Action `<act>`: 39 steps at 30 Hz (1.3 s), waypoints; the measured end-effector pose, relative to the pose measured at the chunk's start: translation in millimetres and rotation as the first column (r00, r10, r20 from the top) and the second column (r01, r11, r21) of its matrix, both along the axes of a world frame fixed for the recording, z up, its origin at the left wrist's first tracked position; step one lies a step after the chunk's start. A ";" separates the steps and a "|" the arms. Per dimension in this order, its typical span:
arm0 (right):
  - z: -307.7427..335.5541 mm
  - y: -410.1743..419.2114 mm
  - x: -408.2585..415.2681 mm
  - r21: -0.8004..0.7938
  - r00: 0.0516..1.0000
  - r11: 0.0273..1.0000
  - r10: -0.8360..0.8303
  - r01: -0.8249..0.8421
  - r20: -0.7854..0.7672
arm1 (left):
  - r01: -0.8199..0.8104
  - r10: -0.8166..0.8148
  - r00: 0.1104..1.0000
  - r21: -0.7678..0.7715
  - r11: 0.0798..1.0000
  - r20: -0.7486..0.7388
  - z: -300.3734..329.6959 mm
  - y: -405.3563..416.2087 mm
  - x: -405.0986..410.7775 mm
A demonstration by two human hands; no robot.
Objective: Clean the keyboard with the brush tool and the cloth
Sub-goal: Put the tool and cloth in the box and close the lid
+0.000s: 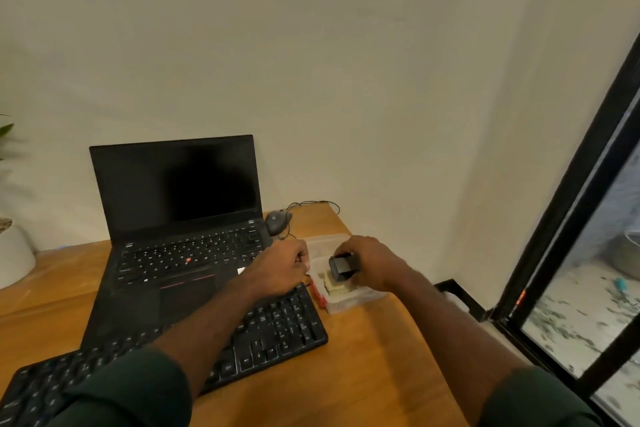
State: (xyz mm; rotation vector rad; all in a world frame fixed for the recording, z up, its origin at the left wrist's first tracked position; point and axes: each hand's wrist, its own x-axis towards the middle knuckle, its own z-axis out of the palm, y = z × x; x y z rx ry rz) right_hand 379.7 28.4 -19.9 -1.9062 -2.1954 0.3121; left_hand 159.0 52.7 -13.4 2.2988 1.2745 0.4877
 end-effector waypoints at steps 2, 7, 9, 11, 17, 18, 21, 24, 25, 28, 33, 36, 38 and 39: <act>-3.9 8.5 -2.2 -0.055 0.999 0.999 0.002 0.000 0.046 | -0.009 0.009 1.000 -0.001 1.000 -0.021 -7.5 6.2 0.7; -14.7 21.6 -2.5 -0.112 1.000 0.994 -0.009 0.011 0.019 | -0.065 0.065 0.997 0.005 0.998 -0.042 -19.7 22.5 5.5; -17.4 22.7 -1.9 -0.113 1.000 0.994 -0.014 0.014 -0.001 | -0.120 0.121 0.991 0.020 0.993 -0.057 -23.7 28.0 9.2; -16.3 22.4 0.1 -0.119 1.000 0.993 -0.005 0.002 -0.024 | -0.203 0.205 0.976 0.033 0.979 -0.072 -28.5 33.4 13.8; 3.8 31.5 24.4 0.085 0.951 0.986 -0.115 0.145 -0.286 | -0.483 0.483 0.875 -0.001 0.876 -0.035 -36.4 47.8 26.1; 4.4 36.3 30.2 0.143 0.937 0.965 -0.170 0.222 -0.307 | -0.508 0.507 0.861 -0.031 0.861 -0.041 -38.1 50.5 26.4; -2.3 52.1 46.5 0.117 0.881 0.922 -0.307 0.369 -0.360 | -0.528 0.525 0.849 -0.083 0.845 -0.058 -46.3 60.8 24.7; -14.7 66.7 59.5 -0.063 0.824 0.909 -0.401 0.412 -0.401 | -0.521 0.521 0.853 -0.126 0.844 -0.036 -49.6 66.2 25.0; -17.2 70.6 61.5 -0.120 0.807 0.900 -0.429 0.418 -0.405 | -0.522 0.524 0.852 -0.133 0.843 -0.024 -50.5 67.9 25.8; -21.8 80.8 61.9 -0.275 0.773 0.870 -0.491 0.409 -0.403 | -0.515 0.522 0.853 -0.157 0.843 0.002 -52.0 70.7 29.8; -28.0 91.0 58.5 -0.430 0.695 0.826 -0.549 0.364 -0.464 | -0.478 0.496 0.867 -0.193 0.857 0.054 -55.7 75.1 34.6; -28.6 92.0 59.2 -0.451 0.633 0.812 -0.576 0.371 -0.517 | -0.488 0.534 0.831 -0.258 0.834 0.157 -57.7 76.0 36.2; -26.3 90.4 61.8 -0.420 0.564 0.822 -0.569 0.384 -0.598 | -0.478 0.562 0.783 -0.320 0.818 0.267 -55.9 76.2 35.9; -23.8 89.2 63.9 -0.384 0.545 0.832 -0.554 0.401 -0.630 | -0.461 0.558 0.765 -0.333 0.823 0.320 -53.3 75.5 35.9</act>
